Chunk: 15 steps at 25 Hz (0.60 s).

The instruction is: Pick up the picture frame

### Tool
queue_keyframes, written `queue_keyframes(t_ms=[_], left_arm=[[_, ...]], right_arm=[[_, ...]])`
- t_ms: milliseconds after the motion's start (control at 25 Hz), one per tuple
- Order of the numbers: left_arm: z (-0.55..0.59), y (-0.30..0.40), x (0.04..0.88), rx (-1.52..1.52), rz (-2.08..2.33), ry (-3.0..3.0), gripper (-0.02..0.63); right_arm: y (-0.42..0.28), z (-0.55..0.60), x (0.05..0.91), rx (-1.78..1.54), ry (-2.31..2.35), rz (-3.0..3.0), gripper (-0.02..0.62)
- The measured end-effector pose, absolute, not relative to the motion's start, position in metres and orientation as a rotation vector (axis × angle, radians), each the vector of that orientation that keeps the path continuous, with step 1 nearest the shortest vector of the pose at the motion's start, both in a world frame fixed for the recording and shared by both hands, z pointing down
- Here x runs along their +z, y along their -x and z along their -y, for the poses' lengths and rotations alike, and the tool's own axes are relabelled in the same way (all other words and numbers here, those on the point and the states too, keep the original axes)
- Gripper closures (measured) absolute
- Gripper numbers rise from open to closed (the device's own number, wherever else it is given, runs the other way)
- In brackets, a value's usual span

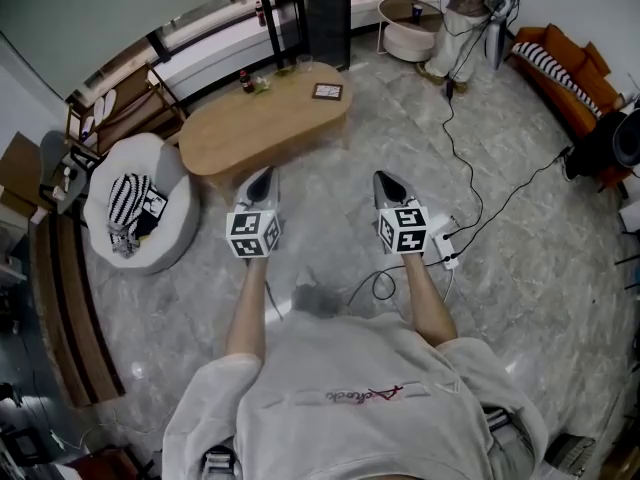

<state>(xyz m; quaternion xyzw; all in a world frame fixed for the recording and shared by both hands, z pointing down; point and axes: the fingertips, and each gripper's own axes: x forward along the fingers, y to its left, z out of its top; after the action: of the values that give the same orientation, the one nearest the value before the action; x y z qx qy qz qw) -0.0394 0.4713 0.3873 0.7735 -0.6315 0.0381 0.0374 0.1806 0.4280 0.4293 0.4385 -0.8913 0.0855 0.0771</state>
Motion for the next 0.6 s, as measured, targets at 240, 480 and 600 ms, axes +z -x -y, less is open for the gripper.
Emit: queue_keyframes(t_ms=[240, 480, 600], left_arm=[[-0.441, 0.055, 0.393, 0.118, 1.923, -2.373, 0.604], [-0.387, 0.064, 0.396, 0.105, 1.899, -2.397, 0.604], [-0.358, 0.078, 0.395, 0.091, 1.890, -2.402, 0.604]], right_arm=[[-0.156, -0.401, 0.433, 0.259, -1.298, 2.669, 0.591], [-0.146, -0.353, 0.439, 0.255, -1.312, 2.648, 0.591], [-0.132, -0.324, 0.435, 0.245, -1.323, 2.640, 0.591]])
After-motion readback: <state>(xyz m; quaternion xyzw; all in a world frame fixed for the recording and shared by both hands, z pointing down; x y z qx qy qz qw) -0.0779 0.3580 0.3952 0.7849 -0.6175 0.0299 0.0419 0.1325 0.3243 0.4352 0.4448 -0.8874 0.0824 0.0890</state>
